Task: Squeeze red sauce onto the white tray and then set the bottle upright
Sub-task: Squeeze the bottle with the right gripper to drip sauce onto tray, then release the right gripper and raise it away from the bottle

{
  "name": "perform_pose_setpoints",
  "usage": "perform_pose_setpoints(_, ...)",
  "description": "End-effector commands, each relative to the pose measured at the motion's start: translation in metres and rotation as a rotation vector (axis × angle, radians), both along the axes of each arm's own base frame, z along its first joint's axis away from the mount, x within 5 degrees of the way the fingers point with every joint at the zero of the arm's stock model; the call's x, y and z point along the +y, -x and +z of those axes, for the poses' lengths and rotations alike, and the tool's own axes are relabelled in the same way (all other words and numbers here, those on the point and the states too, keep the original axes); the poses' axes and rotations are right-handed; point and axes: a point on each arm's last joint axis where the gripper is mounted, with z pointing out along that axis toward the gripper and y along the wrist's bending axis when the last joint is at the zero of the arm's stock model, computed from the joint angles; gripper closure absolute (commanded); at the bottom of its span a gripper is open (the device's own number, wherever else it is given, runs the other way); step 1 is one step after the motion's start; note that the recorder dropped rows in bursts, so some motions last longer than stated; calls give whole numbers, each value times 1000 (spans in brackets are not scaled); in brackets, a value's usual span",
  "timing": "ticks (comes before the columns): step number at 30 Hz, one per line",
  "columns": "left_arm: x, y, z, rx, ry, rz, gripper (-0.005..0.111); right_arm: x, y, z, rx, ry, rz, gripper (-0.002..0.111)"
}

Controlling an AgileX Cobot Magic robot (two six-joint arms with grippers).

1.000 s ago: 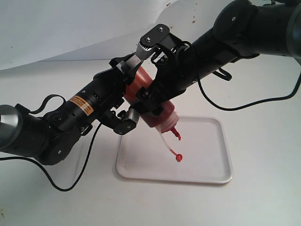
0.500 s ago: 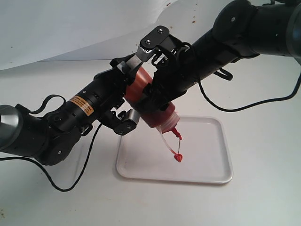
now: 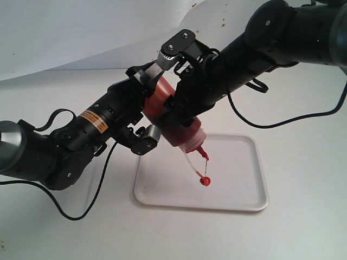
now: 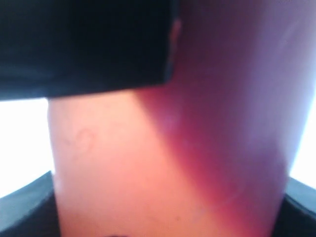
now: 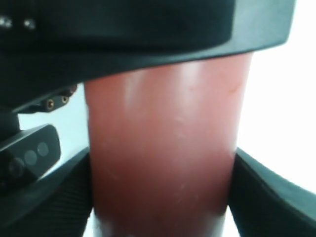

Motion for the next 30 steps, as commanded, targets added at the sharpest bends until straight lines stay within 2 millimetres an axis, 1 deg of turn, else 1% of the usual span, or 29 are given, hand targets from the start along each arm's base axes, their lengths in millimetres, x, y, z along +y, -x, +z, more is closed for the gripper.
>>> perform_pose_setpoints(1,1,-2,13,-54,83,32,107,-1,-1,6,-14,-12,-38,44)
perform_pose_setpoints(4,1,-2,13,-54,83,32,107,-1,-1,6,-23,-10,-30,12)
perform_pose_setpoints(5,1,-2,13,-54,83,32,107,-1,-1,7,-33,-1,-13,6)
perform_pose_setpoints(6,1,-2,13,-54,83,32,107,-2,0,7,-37,10,3,3)
perform_pose_setpoints(11,3,-3,13,-48,94,56,107,-4,2,14,-65,24,16,3)
perform_pose_setpoints(15,5,-4,13,-38,113,84,107,-7,4,24,-107,33,20,3)
perform_pose_setpoints(20,9,-6,13,22,219,122,107,-16,6,35,-189,108,48,3)
perform_pose_setpoints(26,11,-7,13,63,296,136,107,-21,11,50,-229,110,51,3)
perform_pose_setpoints(30,13,-7,12,98,354,144,107,-23,16,64,-260,81,39,3)
